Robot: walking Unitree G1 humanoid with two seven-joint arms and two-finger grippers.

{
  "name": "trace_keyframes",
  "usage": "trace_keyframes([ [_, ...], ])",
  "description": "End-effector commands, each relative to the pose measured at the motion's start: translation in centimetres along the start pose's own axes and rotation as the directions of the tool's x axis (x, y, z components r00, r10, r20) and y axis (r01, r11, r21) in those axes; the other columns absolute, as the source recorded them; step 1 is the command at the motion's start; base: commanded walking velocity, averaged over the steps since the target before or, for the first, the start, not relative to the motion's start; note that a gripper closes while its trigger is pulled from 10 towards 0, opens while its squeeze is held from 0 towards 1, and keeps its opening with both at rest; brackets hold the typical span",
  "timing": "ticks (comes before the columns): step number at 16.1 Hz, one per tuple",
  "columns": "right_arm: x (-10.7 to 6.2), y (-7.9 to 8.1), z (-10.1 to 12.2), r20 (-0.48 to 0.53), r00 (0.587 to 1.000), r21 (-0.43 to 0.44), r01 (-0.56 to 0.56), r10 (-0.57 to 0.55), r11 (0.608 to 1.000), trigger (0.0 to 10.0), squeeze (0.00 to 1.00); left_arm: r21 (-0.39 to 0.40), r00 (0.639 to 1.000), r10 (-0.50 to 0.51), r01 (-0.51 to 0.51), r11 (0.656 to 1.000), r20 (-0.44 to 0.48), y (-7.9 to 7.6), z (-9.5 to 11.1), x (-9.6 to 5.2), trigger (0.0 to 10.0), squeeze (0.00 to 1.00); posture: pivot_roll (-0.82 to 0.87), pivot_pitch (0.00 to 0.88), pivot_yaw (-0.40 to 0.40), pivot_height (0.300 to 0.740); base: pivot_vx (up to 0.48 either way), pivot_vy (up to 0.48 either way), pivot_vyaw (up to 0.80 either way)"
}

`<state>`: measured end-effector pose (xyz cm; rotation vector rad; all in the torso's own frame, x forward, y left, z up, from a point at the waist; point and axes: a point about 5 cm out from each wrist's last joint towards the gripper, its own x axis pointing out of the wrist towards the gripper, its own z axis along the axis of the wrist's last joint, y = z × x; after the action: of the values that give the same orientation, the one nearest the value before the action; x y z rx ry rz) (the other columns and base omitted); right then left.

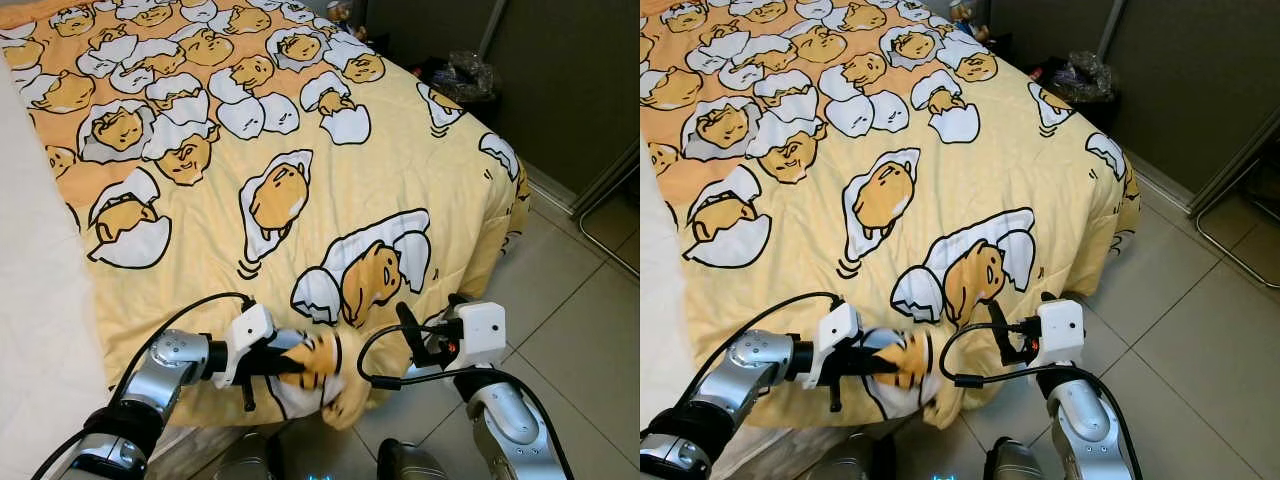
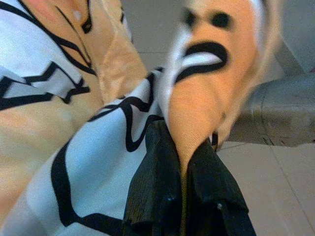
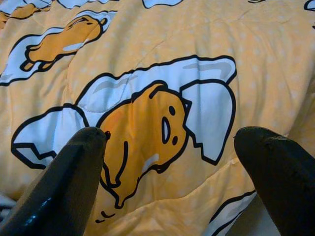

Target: Clean up the room

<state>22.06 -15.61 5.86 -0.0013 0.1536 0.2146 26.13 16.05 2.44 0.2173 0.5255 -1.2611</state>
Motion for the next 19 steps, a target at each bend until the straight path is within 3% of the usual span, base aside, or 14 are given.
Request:
trace_keyframes([
  [1,-0.27,0.02,-0.29,-0.007,1.000,0.007,0.005,-0.005,1.000,10.0,0.00,-0.002,1.000,-0.023,0.023,1.000,-0.014,-0.40,-0.35,-0.01,0.0,0.00,-0.08,0.155,0.044,0.740,0.000,0.000,0.00],
  [3,-0.27,0.03,-0.30,-0.008,1.000,0.007,0.005,-0.005,1.000,10.0,0.00,0.004,1.000,-0.024,0.024,1.000,-0.014,-0.42,-0.36,-0.08,0.0,0.00,-0.08,0.156,0.044,0.740,0.000,0.000,0.00],
  [12,-0.25,0.05,-0.37,-0.012,1.000,0.008,-0.002,0.002,1.000,10.0,0.00,0.026,0.999,-0.040,0.041,0.999,-0.022,-0.66,-0.64,-0.43,0.0,0.00,-0.08,0.164,0.041,0.740,0.000,-0.480,0.00],
  [19,-0.30,-0.03,-0.35,-0.015,1.000,0.004,-0.002,0.002,1.000,10.0,0.00,0.020,0.999,0.016,-0.015,1.000,-0.030,-0.22,-0.77,-0.41,0.0,0.00,-0.08,0.166,0.040,0.740,0.000,0.000,0.00],
])
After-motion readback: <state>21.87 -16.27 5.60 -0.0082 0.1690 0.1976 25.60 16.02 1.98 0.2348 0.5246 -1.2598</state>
